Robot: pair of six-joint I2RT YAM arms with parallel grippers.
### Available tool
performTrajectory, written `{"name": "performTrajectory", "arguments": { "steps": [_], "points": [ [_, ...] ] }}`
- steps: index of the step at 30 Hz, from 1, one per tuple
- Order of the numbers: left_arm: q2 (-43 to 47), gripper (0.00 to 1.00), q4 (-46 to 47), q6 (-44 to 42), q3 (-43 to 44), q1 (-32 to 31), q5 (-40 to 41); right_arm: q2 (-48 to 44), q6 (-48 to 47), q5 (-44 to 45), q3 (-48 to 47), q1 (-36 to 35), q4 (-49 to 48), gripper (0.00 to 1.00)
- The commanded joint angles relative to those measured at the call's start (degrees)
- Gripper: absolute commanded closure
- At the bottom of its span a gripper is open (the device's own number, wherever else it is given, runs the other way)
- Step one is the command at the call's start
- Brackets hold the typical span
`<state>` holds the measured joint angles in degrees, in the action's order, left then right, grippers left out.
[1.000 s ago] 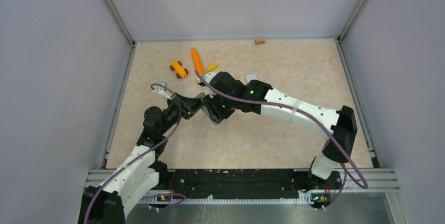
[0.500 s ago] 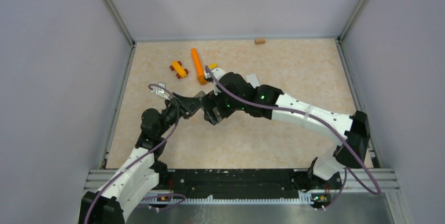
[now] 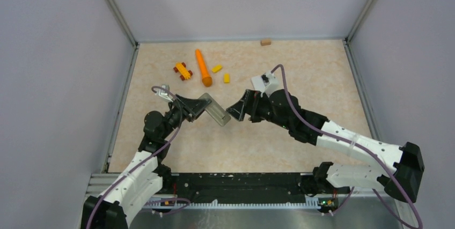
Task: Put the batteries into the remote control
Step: Load the battery cover into the remote control.
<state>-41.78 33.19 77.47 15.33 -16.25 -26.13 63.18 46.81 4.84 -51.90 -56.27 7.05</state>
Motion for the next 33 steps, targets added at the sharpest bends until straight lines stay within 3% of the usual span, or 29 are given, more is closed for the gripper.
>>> {"name": "performTrajectory", "arguments": {
  "steps": [1, 12, 16, 33],
  "points": [
    [-0.3, 1.0, 5.7, 3.8, 3.2, 0.3, -0.6, -4.3, 14.4, 0.9, 6.2, -0.2, -16.1, 0.09],
    [-2.0, 1.0, 9.1, 8.6, 5.6, 0.3, -0.8, -0.1, 24.6, -3.5, 9.6, -0.2, -29.4, 0.13],
    [-1.9, 1.0, 9.6, 9.3, 6.2, 0.3, -0.9, 1.7, 25.6, -4.6, 8.2, -0.2, -27.8, 0.15],
    [-1.9, 1.0, 12.9, 13.6, 6.8, 0.3, -2.7, 5.5, 27.0, -5.7, 8.2, -0.2, -29.2, 0.5]
  ]
}}
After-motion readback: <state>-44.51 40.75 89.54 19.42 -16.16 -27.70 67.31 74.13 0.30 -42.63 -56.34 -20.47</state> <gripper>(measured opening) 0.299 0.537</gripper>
